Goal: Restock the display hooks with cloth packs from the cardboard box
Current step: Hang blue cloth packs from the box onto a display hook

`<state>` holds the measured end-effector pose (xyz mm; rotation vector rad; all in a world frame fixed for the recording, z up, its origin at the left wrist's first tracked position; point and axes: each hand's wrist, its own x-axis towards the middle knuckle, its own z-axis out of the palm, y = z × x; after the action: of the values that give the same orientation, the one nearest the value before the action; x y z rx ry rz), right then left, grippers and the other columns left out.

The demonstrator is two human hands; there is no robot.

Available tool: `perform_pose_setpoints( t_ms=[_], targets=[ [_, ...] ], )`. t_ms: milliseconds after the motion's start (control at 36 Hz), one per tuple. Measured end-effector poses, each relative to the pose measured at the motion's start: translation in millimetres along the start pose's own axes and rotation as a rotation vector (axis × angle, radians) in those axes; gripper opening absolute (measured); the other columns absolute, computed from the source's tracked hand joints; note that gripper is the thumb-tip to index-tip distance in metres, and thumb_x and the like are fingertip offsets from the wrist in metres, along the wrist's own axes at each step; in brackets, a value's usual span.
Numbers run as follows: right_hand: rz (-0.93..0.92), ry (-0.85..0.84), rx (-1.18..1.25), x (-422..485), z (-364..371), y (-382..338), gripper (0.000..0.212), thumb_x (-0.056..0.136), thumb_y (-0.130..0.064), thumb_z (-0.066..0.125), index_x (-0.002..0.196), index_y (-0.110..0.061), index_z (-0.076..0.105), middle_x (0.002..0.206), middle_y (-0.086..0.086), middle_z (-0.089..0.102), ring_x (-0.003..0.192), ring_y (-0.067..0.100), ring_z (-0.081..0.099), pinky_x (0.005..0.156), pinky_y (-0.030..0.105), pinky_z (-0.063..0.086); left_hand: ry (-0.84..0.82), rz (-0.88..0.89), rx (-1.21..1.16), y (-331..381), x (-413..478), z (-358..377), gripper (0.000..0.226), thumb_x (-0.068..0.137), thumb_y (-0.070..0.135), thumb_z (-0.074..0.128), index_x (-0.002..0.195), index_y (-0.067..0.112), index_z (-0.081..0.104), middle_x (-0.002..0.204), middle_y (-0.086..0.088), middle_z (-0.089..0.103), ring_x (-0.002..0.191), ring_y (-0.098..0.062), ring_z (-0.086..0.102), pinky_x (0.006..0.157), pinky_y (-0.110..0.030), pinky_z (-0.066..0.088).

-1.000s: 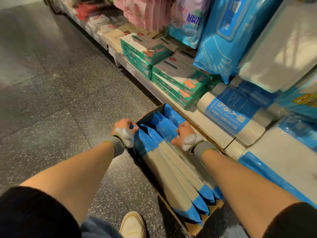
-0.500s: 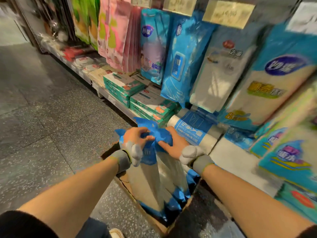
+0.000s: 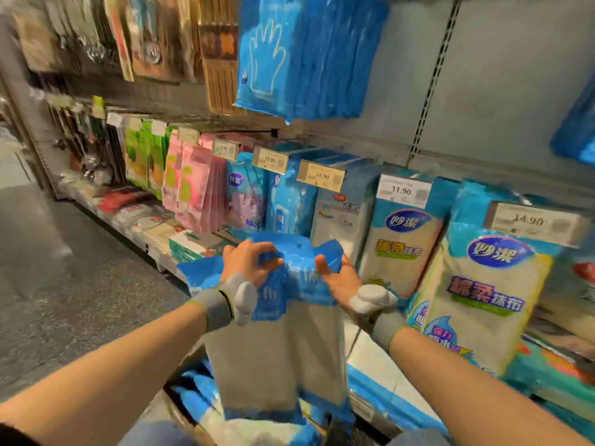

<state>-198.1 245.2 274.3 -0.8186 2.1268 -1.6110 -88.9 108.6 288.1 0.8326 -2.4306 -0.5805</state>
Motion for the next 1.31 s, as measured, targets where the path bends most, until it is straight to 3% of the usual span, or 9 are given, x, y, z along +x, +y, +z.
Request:
perform_pose_setpoints(
  t_ms=[111, 250, 361, 472, 639, 778, 945, 1083, 1306],
  targets=[
    [-0.005, 0.076, 0.130, 3, -26, -51, 0.020, 0.086, -0.028, 0.066, 0.098, -0.013, 0.061, 0.078, -0.006, 0.063, 0.078, 0.014, 0.058, 0.054, 0.006, 0.044, 0.055, 0.096, -0.084, 41, 12, -37, 0.023, 0.084, 0.031, 0.066, 0.100, 0.015, 0.071, 0.083, 0.006, 0.056, 0.102, -0.027, 0.056, 0.098, -0.038, 0.037],
    [-0.019, 0.184, 0.193, 11, -57, -103, 0.015, 0.081, -0.016, 0.073, 0.090, -0.007, 0.065, 0.084, 0.004, 0.068, 0.071, 0.016, 0.061, 0.063, 0.023, 0.053, 0.129, 0.125, -0.163, 85, 31, -77, 0.021, 0.083, 0.029, 0.068, 0.098, 0.014, 0.072, 0.100, -0.002, 0.070, 0.105, -0.023, 0.059, 0.103, -0.040, 0.036],
    [0.032, 0.234, 0.000, 18, -68, -120, 0.067, 0.077, -0.044, 0.072, 0.123, -0.003, 0.048, 0.118, 0.007, 0.056, 0.110, 0.028, 0.055, 0.095, 0.038, 0.046, 0.142, 0.095, -0.171, 94, 44, -87, 0.023, 0.081, 0.032, 0.069, 0.098, 0.017, 0.072, 0.106, -0.001, 0.071, 0.109, -0.022, 0.059, 0.103, -0.035, 0.037],
    [-0.006, 0.240, -0.055, 28, -88, -153, 0.079, 0.081, -0.050, 0.065, 0.135, -0.002, 0.033, 0.134, 0.012, 0.045, 0.124, 0.030, 0.044, 0.105, 0.041, 0.037, 0.158, 0.097, -0.275, 123, 58, -107, 0.040, 0.067, 0.044, 0.068, 0.095, 0.017, 0.073, 0.102, -0.002, 0.071, 0.107, -0.024, 0.061, 0.102, -0.039, 0.039],
    [-0.029, 0.359, 0.066, 52, -108, -212, 0.067, 0.072, -0.049, 0.072, 0.116, -0.004, 0.047, 0.111, 0.012, 0.059, 0.099, 0.029, 0.057, 0.087, 0.040, 0.049, 0.198, 0.171, -0.226, 156, 84, -133, 0.025, 0.079, 0.034, 0.070, 0.098, 0.018, 0.072, 0.106, -0.003, 0.071, 0.108, -0.026, 0.060, 0.100, -0.040, 0.040],
    [-0.026, 0.435, 0.000, 68, -132, -255, 0.059, 0.072, -0.046, 0.071, 0.106, -0.012, 0.037, 0.094, 0.007, 0.050, 0.087, 0.026, 0.052, 0.085, 0.039, 0.050, 0.205, 0.213, -0.319, 171, 105, -155, 0.037, 0.072, 0.045, 0.068, 0.096, 0.018, 0.072, 0.103, -0.003, 0.071, 0.103, -0.028, 0.062, 0.100, -0.044, 0.042],
    [-0.039, 0.486, -0.049, 93, -142, -302, 0.090, 0.065, -0.056, 0.076, 0.130, -0.010, 0.035, 0.103, 0.008, 0.046, 0.094, 0.026, 0.047, 0.093, 0.044, 0.048, 0.244, 0.220, -0.293, 182, 130, -174, 0.025, 0.081, 0.034, 0.069, 0.100, 0.019, 0.071, 0.104, -0.003, 0.069, 0.105, -0.028, 0.059, 0.100, -0.041, 0.041],
    [-0.058, 0.506, -0.005, 118, -143, -331, 0.090, 0.064, -0.057, 0.076, 0.131, -0.009, 0.039, 0.123, 0.011, 0.054, 0.107, 0.032, 0.055, 0.095, 0.045, 0.048, 0.208, 0.246, -0.318, 183, 150, -189, 0.023, 0.081, 0.032, 0.069, 0.099, 0.018, 0.072, 0.087, 0.004, 0.062, 0.100, -0.024, 0.059, 0.092, -0.032, 0.046],
    [-0.148, 0.471, 0.185, 161, -147, -358, 0.063, 0.075, -0.041, 0.074, 0.122, -0.009, 0.048, 0.104, 0.004, 0.053, 0.084, 0.019, 0.051, 0.079, 0.027, 0.039, 0.205, 0.278, -0.304, 191, 177, -202, 0.023, 0.082, 0.035, 0.067, 0.099, 0.020, 0.071, 0.086, 0.006, 0.059, 0.097, -0.020, 0.059, 0.084, -0.027, 0.042]
  ],
)
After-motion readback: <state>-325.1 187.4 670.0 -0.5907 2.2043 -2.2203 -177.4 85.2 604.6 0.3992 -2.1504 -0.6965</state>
